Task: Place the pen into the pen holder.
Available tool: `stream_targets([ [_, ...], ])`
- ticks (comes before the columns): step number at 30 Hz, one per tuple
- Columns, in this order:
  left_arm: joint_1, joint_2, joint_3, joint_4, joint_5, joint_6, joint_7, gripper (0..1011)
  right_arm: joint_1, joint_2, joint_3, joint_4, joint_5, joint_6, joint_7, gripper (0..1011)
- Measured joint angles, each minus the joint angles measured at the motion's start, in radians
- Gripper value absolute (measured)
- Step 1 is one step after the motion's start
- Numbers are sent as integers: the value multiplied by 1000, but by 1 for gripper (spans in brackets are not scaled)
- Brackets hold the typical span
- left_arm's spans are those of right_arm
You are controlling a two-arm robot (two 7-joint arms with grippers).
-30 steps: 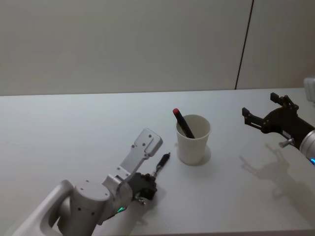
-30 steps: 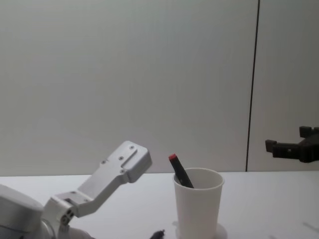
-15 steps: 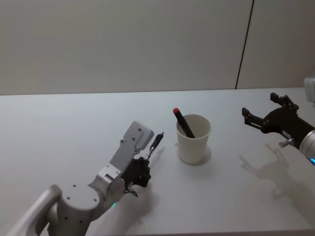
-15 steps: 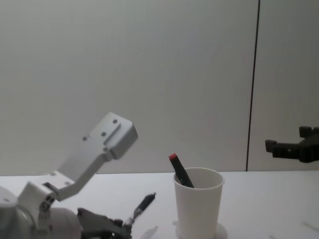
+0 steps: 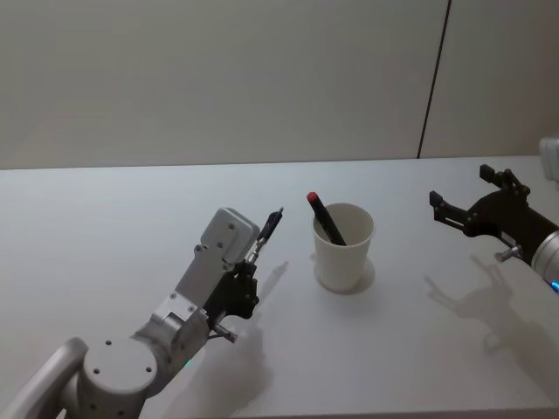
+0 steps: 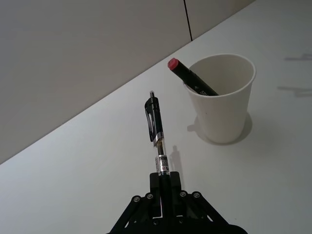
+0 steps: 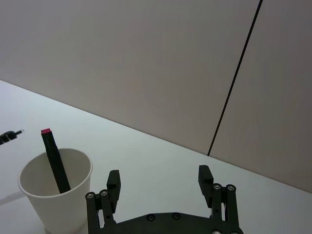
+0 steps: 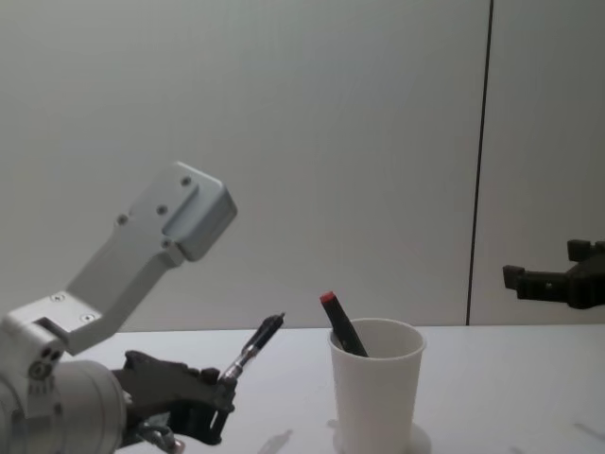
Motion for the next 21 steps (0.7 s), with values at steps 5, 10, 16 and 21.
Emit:
stream_targets([
  [5, 12, 14, -4, -20, 9, -37, -11, 131, 0, 0, 0, 0, 0, 0, 0, 1002],
  [10, 17, 24, -7, -28, 19, -80, -39, 131, 0, 0, 0, 0, 0, 0, 0, 1002],
  [16, 16, 33, -12, -30, 27, -152, -93, 131, 0, 0, 0, 0, 0, 0, 0, 1002],
  [21, 10, 36, -14, -20, 28, -219, -137, 131, 0, 0, 0, 0, 0, 0, 0, 1002],
])
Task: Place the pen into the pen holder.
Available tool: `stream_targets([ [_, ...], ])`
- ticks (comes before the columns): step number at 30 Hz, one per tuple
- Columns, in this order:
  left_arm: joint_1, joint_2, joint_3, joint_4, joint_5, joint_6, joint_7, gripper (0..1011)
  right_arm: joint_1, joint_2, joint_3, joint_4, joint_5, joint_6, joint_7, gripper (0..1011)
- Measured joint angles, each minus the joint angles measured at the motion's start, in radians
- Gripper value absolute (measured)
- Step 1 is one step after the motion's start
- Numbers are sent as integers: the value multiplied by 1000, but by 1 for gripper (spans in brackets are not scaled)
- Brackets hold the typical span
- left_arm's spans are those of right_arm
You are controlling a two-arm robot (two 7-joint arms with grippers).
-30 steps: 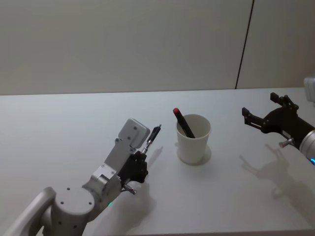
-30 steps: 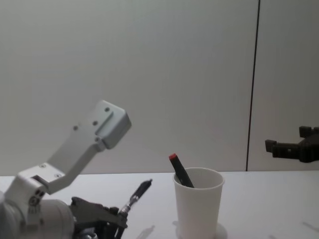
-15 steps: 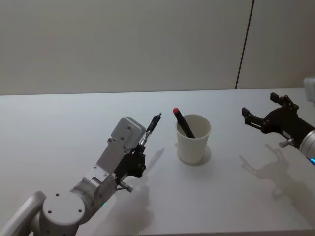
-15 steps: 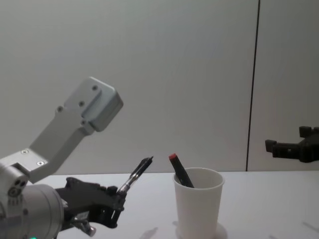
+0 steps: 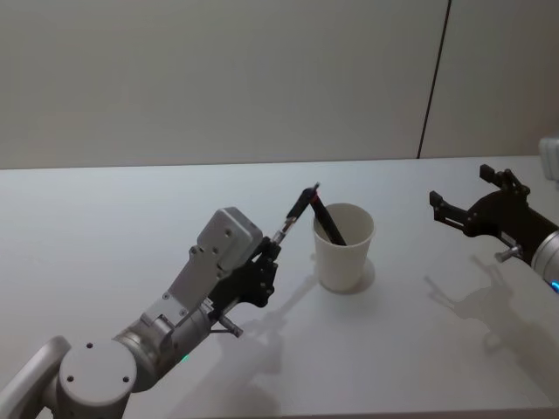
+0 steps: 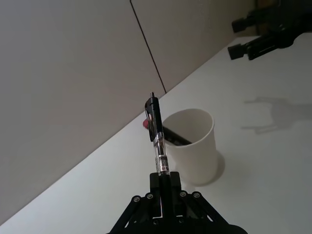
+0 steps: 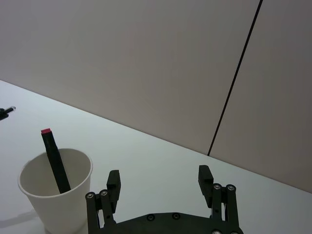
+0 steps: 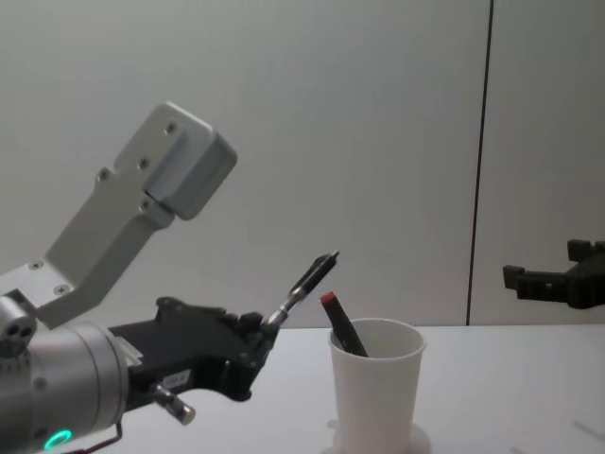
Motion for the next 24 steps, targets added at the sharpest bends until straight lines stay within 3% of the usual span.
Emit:
stream_targets([
  [10, -26, -6, -5, 44, -15, -163, -105, 131, 0, 0, 0, 0, 0, 0, 0, 1002],
  [24, -69, -25, -3, 104, -34, -283, -253, 131, 0, 0, 0, 0, 0, 0, 0, 1002],
])
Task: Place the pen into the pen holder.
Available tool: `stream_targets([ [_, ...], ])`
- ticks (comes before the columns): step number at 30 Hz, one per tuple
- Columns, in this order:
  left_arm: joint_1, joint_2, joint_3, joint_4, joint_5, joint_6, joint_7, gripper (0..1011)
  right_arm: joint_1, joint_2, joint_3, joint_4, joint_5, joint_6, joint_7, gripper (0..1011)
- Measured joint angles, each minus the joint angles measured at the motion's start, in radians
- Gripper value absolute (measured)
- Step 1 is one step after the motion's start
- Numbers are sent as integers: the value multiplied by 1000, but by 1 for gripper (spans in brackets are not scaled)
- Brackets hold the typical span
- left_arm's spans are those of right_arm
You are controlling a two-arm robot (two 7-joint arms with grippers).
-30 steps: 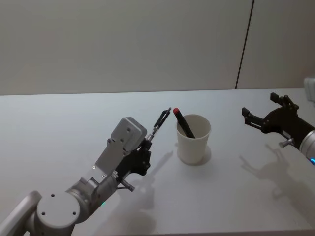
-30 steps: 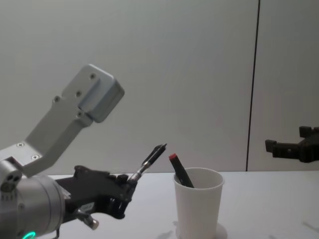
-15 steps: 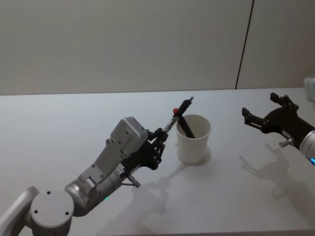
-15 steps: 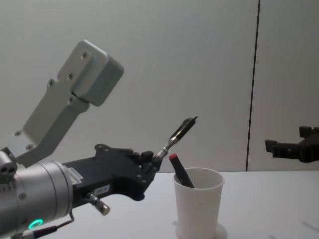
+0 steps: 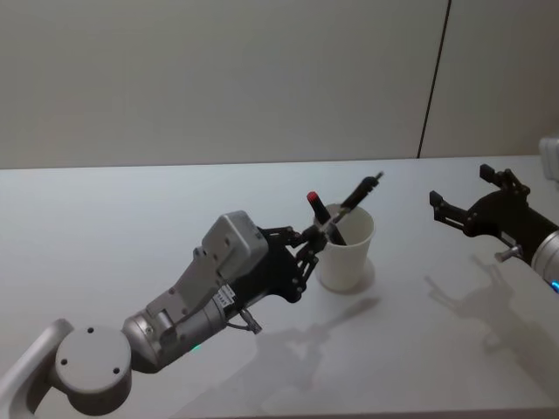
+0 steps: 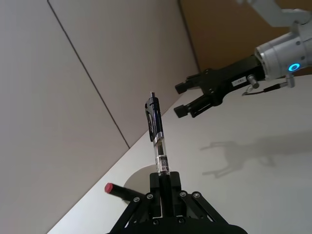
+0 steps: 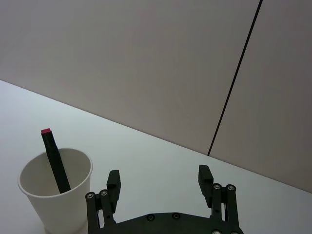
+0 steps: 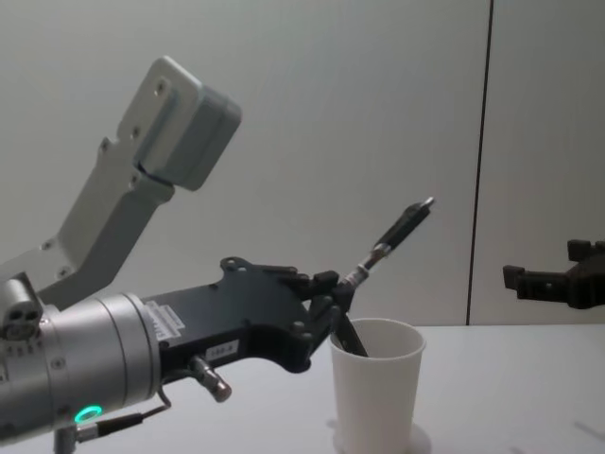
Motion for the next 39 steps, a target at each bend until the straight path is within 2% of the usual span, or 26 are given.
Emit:
stream_targets([
  [7, -26, -11, 4, 25, 10, -20, -75, 131, 0, 0, 0, 0, 0, 0, 0, 1002],
  [18, -54, -24, 12, 51, 29, -24, -147, 131, 0, 0, 0, 0, 0, 0, 0, 1002],
  [39, -80, -42, 25, 77, 46, -20, -189, 131, -1, 0, 0, 0, 1, 0, 0, 1002],
])
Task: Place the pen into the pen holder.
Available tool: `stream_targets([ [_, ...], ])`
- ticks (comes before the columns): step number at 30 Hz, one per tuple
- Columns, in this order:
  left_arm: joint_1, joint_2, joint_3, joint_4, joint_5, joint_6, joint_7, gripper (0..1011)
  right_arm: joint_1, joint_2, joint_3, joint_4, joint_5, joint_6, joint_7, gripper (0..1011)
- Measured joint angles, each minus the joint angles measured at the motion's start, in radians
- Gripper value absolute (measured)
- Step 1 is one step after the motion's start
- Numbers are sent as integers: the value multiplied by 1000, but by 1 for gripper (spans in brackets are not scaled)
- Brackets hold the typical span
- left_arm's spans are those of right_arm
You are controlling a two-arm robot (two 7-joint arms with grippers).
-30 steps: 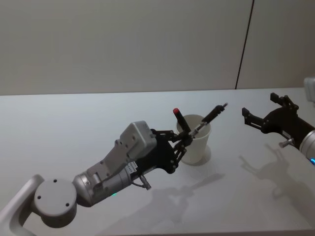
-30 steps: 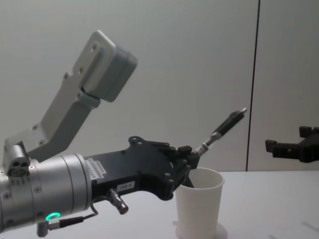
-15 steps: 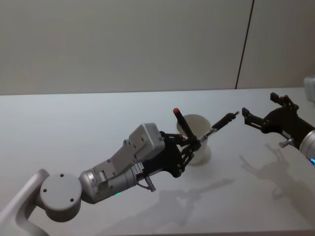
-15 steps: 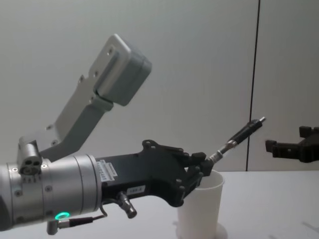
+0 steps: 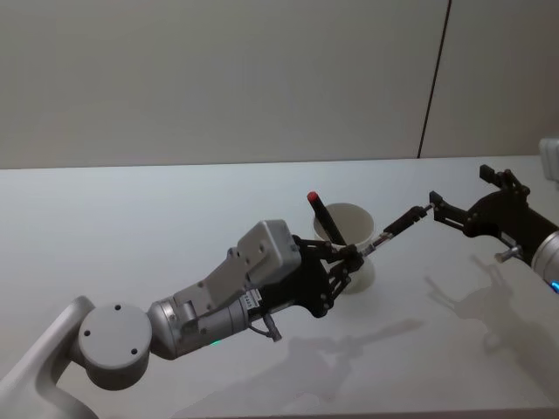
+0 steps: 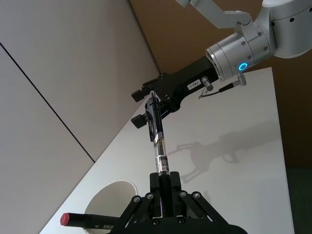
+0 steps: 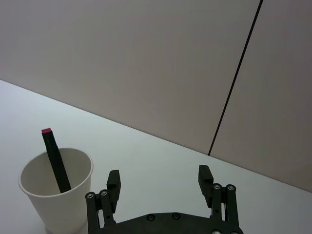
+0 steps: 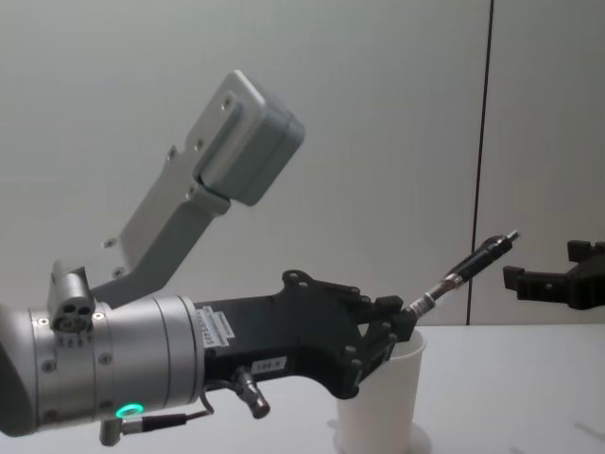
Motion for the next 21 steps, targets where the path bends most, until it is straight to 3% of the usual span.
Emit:
stream_targets([
  [10, -4, -3, 2, 4, 2, 1, -6, 131, -12, 6, 4, -13, 30, -8, 17, 1002],
  [21, -5, -4, 3, 5, 3, 2, -8, 131, -32, 27, 19, -25, 101, -1, 82, 1001],
])
